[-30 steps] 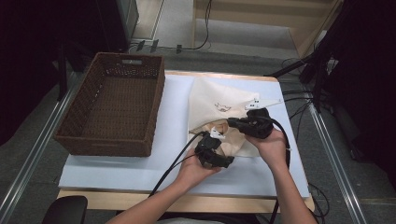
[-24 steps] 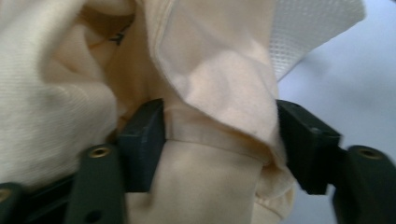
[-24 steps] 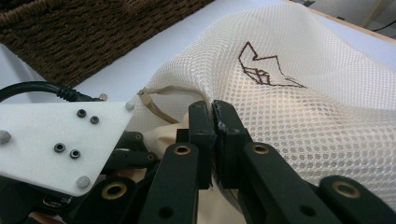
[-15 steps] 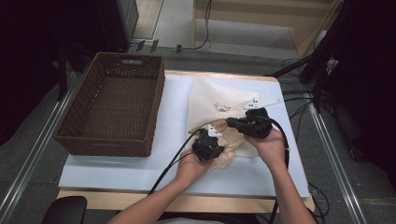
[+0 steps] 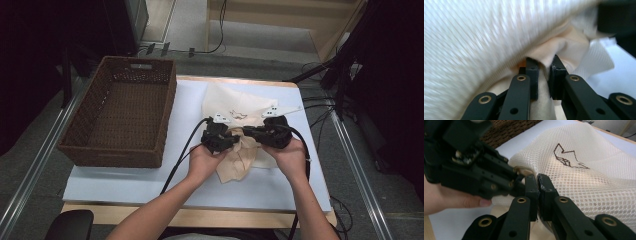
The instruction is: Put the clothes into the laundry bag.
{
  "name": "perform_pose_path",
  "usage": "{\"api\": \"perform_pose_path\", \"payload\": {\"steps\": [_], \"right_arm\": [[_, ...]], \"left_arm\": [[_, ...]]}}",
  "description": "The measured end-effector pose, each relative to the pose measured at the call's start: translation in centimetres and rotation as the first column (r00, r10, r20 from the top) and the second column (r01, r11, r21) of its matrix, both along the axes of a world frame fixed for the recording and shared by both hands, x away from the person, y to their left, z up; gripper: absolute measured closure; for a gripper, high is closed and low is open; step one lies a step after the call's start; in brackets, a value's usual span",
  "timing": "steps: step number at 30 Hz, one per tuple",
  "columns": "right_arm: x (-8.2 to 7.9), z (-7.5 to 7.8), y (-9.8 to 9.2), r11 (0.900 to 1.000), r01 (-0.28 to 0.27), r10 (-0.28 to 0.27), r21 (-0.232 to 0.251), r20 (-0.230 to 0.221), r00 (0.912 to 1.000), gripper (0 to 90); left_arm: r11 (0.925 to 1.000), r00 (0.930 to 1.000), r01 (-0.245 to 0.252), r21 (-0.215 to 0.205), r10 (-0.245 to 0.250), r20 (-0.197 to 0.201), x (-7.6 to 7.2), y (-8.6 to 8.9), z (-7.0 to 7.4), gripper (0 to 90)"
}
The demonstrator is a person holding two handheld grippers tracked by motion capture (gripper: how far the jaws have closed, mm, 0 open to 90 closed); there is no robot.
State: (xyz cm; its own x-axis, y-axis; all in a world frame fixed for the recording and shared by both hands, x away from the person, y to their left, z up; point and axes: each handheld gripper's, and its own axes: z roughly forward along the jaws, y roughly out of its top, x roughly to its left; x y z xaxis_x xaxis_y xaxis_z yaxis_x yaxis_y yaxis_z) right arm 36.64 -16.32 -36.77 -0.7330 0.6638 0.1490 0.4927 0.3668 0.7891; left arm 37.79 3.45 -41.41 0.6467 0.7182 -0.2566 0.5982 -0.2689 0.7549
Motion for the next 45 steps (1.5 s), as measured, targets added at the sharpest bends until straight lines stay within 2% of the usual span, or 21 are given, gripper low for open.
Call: {"api": "perform_pose_path", "payload": {"steps": [4,6,14,16,18,20,23,26,27,29,33,36,38,39,41,43,45], "right_arm": [[0.0,0.0,0.1,1.0,0.004,-0.004,0.001,-0.004,1.0,88.8],[0.1,-0.1,0.1,1.0,0.0,0.0,-0.007,0.0,1.0,88.7],[0.2,-0.4,0.2,1.0,0.003,-0.003,-0.015,-0.018,0.9998,88.8],[0.2,-0.5,0.2,1.0,0.003,-0.004,-0.019,-0.024,0.9997,88.8],[0.2,-0.5,0.1,1.0,-0.001,0.0,-0.014,-0.015,0.9999,88.8],[0.2,-0.5,0.0,1.0,0.003,-0.003,-0.008,-0.013,0.9999,88.9],[0.4,-0.7,-0.1,1.0,0.005,-0.005,-0.013,-0.024,0.9997,88.8],[0.5,-1.1,-0.1,1.0,0.009,-0.01,-0.019,-0.043,0.999,88.9],[0.6,-1.2,0.0,1.0,0.009,-0.01,-0.023,-0.043,0.999,88.9],[0.7,-1.4,0.1,0.999,0.01,-0.011,-0.033,-0.052,0.9986,88.9],[0.9,-1.8,0.2,0.999,0.008,-0.01,-0.037,-0.054,0.9985,88.9],[1.1,-1.9,0.2,0.999,0.016,-0.019,-0.037,-0.065,0.9977,88.9],[1.2,-2.1,0.1,0.999,0.021,-0.024,-0.043,-0.072,0.9971,88.9],[1.2,-2.2,0.1,0.999,0.022,-0.025,-0.046,-0.076,0.9968,88.8],[1.3,-2.4,0.0,0.999,0.02,-0.024,-0.042,-0.08,0.9965,88.9],[1.3,-2.3,-0.1,0.999,0.021,-0.023,-0.036,-0.073,0.9971,88.8],[1.3,-2.2,-0.2,0.999,0.025,-0.027,-0.032,-0.071,0.9971,88.8]], "left_arm": [[0.9998,0.9998,-0.017,0.011,0.017,-0.001,0.7,-0.5,-0.5,81.7],[0.9997,0.9996,-0.022,0.011,0.022,-0.016,1.2,-0.8,-0.8,81.6],[0.997,0.9994,-0.031,0.071,0.032,-0.016,2.5,-1.6,-1.7,81.2],[0.9975,0.9983,-0.055,0.044,0.056,-0.014,2.7,-1.4,-1.5,81.1],[0.9963,0.9962,-0.084,0.02,0.083,0.025,2.6,-1.2,-1.0,81.2],[0.9963,0.9957,-0.084,0.013,0.084,0.039,2.6,-1.2,-1.0,81.2],[0.9966,0.9972,-0.068,0.046,0.067,0.034,2.8,-1.5,-1.5,81.1],[0.9966,0.9981,-0.061,0.056,0.06,0.013,3.2,-1.8,-2.2,80.8],[0.9966,0.9985,-0.052,0.064,0.053,-0.011,3.4,-1.9,-2.5,80.6],[0.9963,0.9986,-0.045,0.072,0.047,-0.024,3.7,-2.0,-2.7,80.2],[0.9948,0.9986,-0.042,0.093,0.045,-0.026,4.2,-2.2,-2.7,79.5],[0.9958,0.9991,-0.014,0.09,0.018,-0.04,4.3,-2.4,-3.2,78.2],[0.9954,0.9951,0.038,0.088,-0.03,-0.094,4.6,-2.3,-3.6,74.7],[0.9948,0.9934,0.05,0.088,-0.041,-0.107,4.6,-2.2,-3.6,72.8],[0.9949,0.9932,0.051,0.087,-0.041,-0.109,4.6,-1.8,-3.3,71.6],[0.9969,0.9946,0.047,0.064,-0.041,-0.095,4.3,-1.6,-3.1,69.0],[0.9971,0.9921,0.062,0.043,-0.057,-0.112,4.1,-1.4,-2.9,63.2]]}}
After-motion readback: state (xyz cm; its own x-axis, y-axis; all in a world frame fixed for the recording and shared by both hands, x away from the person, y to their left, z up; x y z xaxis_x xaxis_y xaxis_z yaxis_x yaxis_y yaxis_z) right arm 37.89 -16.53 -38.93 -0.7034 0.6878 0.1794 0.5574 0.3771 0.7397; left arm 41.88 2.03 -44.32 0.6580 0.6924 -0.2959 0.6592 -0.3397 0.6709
